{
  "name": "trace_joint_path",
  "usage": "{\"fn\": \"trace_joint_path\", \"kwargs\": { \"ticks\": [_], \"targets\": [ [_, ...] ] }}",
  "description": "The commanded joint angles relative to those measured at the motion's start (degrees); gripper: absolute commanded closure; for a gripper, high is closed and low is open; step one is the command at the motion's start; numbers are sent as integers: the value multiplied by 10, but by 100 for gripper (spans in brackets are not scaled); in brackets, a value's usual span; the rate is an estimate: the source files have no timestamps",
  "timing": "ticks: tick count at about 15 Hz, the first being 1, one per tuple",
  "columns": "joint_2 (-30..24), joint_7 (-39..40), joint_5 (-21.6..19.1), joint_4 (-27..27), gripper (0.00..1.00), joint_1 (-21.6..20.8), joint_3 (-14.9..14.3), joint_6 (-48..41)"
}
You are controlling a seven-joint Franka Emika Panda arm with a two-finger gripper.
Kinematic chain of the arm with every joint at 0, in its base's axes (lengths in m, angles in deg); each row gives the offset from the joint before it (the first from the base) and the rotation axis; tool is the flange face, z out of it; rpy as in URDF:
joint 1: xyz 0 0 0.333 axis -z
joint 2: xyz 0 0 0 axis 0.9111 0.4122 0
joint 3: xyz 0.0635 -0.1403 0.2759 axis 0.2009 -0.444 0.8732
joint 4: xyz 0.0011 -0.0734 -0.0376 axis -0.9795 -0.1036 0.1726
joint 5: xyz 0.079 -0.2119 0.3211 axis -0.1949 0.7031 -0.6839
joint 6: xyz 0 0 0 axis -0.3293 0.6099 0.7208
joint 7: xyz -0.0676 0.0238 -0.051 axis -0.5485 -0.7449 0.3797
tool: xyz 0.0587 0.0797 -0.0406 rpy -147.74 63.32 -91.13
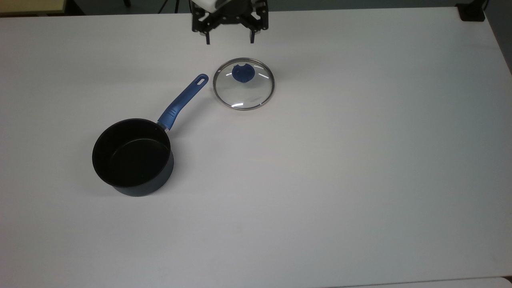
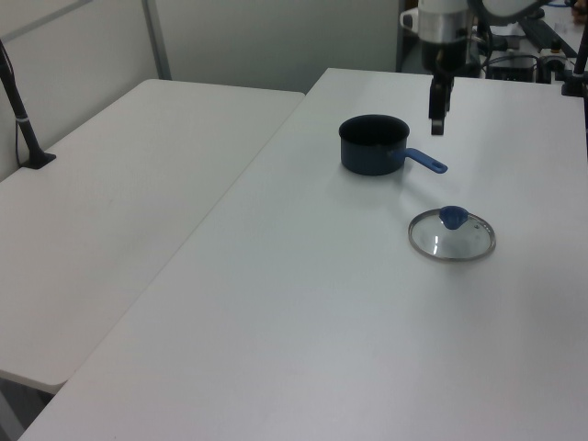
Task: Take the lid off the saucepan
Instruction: 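Open the gripper and raise it away from the lid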
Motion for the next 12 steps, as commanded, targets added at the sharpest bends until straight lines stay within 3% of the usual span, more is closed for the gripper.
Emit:
{"fn": "trace_joint_path", "kwargs": {
  "ticks": [1, 6, 12],
  "targets": [
    [1, 2, -4, 42, 0, 37, 9, -38],
    [-2, 8, -6, 53, 0, 31, -16, -44],
    [-6, 2, -7, 52, 0, 30, -18, -58]
  ]
}}
